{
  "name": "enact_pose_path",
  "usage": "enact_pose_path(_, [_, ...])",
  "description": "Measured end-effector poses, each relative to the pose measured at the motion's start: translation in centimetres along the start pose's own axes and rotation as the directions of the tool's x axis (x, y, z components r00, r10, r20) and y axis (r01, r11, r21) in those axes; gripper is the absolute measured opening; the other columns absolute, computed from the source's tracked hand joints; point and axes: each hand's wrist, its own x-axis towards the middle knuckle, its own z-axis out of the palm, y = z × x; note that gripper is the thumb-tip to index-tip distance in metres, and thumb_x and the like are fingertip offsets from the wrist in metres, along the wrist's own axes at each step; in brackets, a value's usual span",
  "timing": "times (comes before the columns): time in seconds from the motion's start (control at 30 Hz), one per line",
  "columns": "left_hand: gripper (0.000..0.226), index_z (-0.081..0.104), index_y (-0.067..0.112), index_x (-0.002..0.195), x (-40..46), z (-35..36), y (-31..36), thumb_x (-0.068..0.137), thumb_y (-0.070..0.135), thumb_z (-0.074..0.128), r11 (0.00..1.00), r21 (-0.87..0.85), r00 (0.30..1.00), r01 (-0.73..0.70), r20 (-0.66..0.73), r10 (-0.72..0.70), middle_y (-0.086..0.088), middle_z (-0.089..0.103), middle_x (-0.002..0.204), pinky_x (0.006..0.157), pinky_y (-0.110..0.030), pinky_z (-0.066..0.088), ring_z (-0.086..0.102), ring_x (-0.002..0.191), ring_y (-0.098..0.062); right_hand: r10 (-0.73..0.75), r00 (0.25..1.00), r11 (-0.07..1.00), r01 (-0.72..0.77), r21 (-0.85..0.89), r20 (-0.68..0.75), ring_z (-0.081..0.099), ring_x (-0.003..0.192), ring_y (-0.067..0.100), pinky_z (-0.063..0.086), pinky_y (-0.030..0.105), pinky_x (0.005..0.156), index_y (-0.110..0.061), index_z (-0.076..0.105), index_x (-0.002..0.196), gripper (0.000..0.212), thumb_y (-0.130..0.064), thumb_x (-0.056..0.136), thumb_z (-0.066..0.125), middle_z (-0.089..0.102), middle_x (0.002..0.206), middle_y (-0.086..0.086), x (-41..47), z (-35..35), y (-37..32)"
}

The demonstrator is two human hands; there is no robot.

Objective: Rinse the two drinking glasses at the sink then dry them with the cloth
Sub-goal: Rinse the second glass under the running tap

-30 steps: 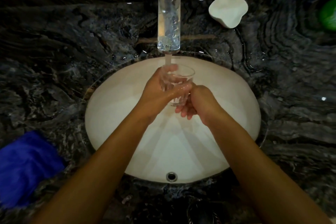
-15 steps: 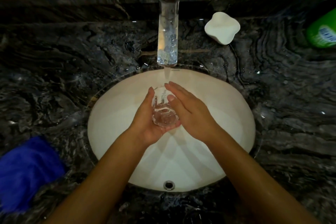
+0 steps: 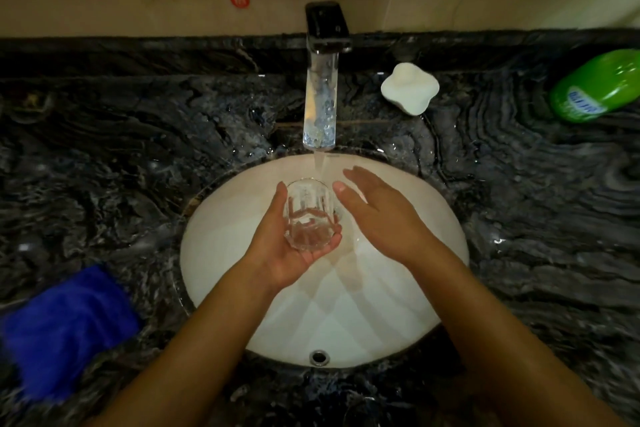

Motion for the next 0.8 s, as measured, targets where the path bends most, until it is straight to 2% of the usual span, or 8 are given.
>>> enact_pose_path(0.1, [0.072, 0.066, 0.008, 0.129, -1.3, -0.3, 0.6, 0.091, 0.069, 0.057, 0.987, 0.137, 0.997, -0.082, 0.019, 0.08, -0.021, 0.076, 0.114, 0.079, -0.046, 0.061, 0.076, 0.09, -0.033, -0.073, 0.989, 0.993, 0.084, 0.083, -0.126, 0.04, 0.147, 0.017, 0.03, 0.036, 0.123, -0.02, 0.052, 0.149, 0.05, -0.042, 0.104, 0.052, 0.042, 0.161, 0.001, -0.2, -1.6, -1.4])
enact_pose_path(0.17, [0.069, 0.067, 0.012, 0.128, -2.5, -0.3, 0.9, 0.087, 0.067, 0.06, 0.951, 0.27, 0.988, -0.154, 0.045, 0.147, -0.017, 0.077, 0.113, 0.084, -0.046, 0.062, 0.076, 0.095, -0.034, -0.161, 0.934, 0.973, 0.205, 0.108, -0.319, 0.055, 0.132, 0.017, 0.045, 0.045, 0.112, -0.02, 0.059, 0.142, 0.042, -0.033, 0.102, 0.058, 0.056, 0.149, 0.0, -0.5, -2.6, -2.7])
enact_pose_path(0.27, [0.065, 0.066, 0.013, 0.129, -3.5, -1.0, 0.8, 0.079, 0.052, 0.075, 0.868, 0.405, 0.954, -0.288, 0.038, 0.299, -0.016, 0.075, 0.12, 0.092, -0.05, 0.061, 0.074, 0.105, -0.035, -0.312, 0.802, 0.937, 0.348, -0.028, -0.51, 0.042, 0.144, 0.016, 0.037, 0.038, 0.119, -0.019, 0.048, 0.15, 0.053, -0.028, 0.098, 0.056, 0.045, 0.158, -0.001, -1.0, -3.9, -5.0])
enact_pose_path(0.37, [0.069, 0.057, 0.026, 0.136, -3.8, -2.2, 0.5, 0.077, 0.033, 0.09, 0.577, 0.657, 0.813, -0.484, 0.094, 0.575, 0.002, 0.07, 0.126, 0.094, -0.031, 0.058, 0.07, 0.11, -0.01, -0.504, 0.734, 0.862, 0.399, -0.311, -0.456, 0.018, 0.158, 0.022, 0.022, 0.037, 0.125, -0.017, 0.032, 0.159, 0.067, -0.032, 0.099, 0.056, 0.022, 0.17, 0.002, -0.2, -4.6, -7.2])
enact_pose_path(0.47, [0.086, 0.047, 0.037, 0.141, -3.9, -3.6, 0.5, 0.071, 0.025, 0.094, 0.297, 0.763, 0.679, -0.574, 0.241, 0.694, 0.023, 0.062, 0.128, 0.095, -0.013, 0.049, 0.06, 0.115, 0.008, -0.55, 0.756, 0.811, 0.381, -0.443, -0.356, 0.013, 0.159, 0.026, 0.022, 0.049, 0.126, -0.014, 0.027, 0.161, 0.073, -0.035, 0.098, 0.057, 0.018, 0.171, 0.005, 1.3, -4.2, -8.0])
enact_pose_path(0.57, [0.085, 0.042, 0.053, 0.135, -4.4, -4.7, 0.9, 0.067, 0.04, 0.091, 0.171, 0.797, 0.632, -0.579, 0.306, 0.712, 0.041, 0.056, 0.127, 0.102, -0.017, 0.045, 0.056, 0.123, 0.008, -0.542, 0.765, 0.795, 0.333, -0.507, -0.348, 0.014, 0.159, 0.026, 0.023, 0.053, 0.125, -0.014, 0.023, 0.162, 0.079, -0.037, 0.096, 0.059, 0.016, 0.172, 0.005, 1.8, -3.5, -7.7])
enact_pose_path(0.67, [0.085, 0.044, 0.042, 0.138, -5.0, -5.6, 1.4, 0.067, 0.042, 0.091, 0.078, 0.803, 0.595, -0.59, 0.368, 0.715, 0.027, 0.06, 0.132, 0.102, -0.015, 0.044, 0.056, 0.124, 0.003, -0.542, 0.753, 0.794, 0.313, -0.522, -0.373, 0.016, 0.158, 0.027, 0.024, 0.054, 0.125, -0.015, 0.023, 0.162, 0.077, -0.036, 0.096, 0.058, 0.018, 0.171, 0.006, 1.6, -2.8, -7.4])
enact_pose_path(0.8, [0.087, 0.047, 0.033, 0.141, -6.1, -6.4, 2.4, 0.066, 0.046, 0.09, 0.047, 0.792, 0.573, -0.608, 0.398, 0.716, 0.016, 0.062, 0.135, 0.104, -0.017, 0.045, 0.057, 0.126, -0.001, -0.541, 0.745, 0.797, 0.305, -0.521, -0.39, 0.019, 0.158, 0.027, 0.027, 0.055, 0.123, -0.016, 0.024, 0.161, 0.075, -0.035, 0.097, 0.058, 0.022, 0.171, 0.005, 1.4, -2.1, -6.6])
